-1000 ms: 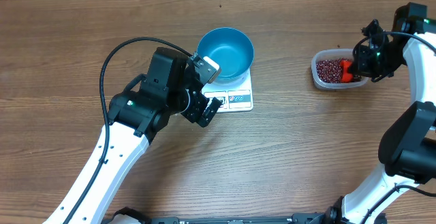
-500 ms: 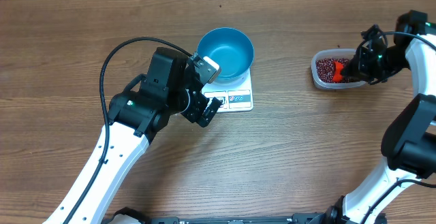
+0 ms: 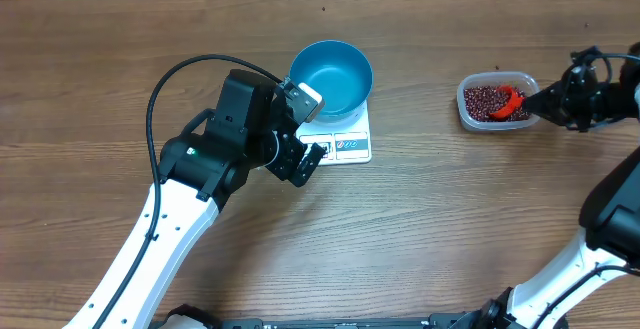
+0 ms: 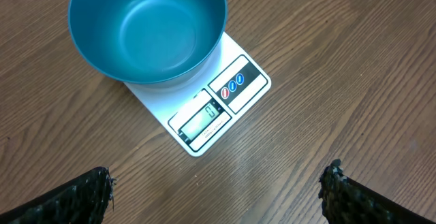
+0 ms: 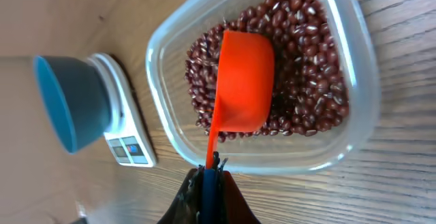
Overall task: Scoop item into bowl and weigh 150g on scale
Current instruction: 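Lower the red scoop into the bean tub with the right gripper, then lift the filled scoop and carry it toward the teal bowl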
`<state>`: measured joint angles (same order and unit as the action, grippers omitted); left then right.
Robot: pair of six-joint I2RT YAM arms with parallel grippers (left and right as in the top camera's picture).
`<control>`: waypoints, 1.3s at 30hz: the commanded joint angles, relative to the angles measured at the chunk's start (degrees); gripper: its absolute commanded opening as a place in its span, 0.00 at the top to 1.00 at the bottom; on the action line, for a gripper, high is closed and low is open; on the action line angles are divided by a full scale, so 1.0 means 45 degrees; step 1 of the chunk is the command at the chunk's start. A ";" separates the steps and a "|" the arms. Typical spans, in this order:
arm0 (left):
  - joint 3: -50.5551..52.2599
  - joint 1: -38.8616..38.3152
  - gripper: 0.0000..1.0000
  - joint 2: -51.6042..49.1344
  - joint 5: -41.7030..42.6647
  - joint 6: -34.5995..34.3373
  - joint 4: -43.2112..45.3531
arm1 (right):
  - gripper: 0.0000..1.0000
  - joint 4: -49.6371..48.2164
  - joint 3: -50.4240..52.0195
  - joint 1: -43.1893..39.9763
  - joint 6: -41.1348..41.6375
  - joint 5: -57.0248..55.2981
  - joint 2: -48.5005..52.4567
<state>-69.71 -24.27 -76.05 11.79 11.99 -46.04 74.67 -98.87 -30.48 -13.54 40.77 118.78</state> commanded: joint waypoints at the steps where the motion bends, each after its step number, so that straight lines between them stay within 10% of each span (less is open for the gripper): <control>1: -0.0291 -0.0024 0.01 0.0160 0.0005 -0.0185 0.0034 | 0.96 0.0092 0.0063 -0.0510 -0.0117 0.1321 0.0039; 39: -0.0291 -0.0029 0.00 0.0160 0.0005 -0.0185 0.0034 | 0.96 0.3585 0.0063 -0.1005 -0.4104 0.6528 0.0039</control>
<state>-69.71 -24.27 -76.05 11.79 11.99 -46.04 90.37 -98.87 -37.04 -30.33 66.24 118.78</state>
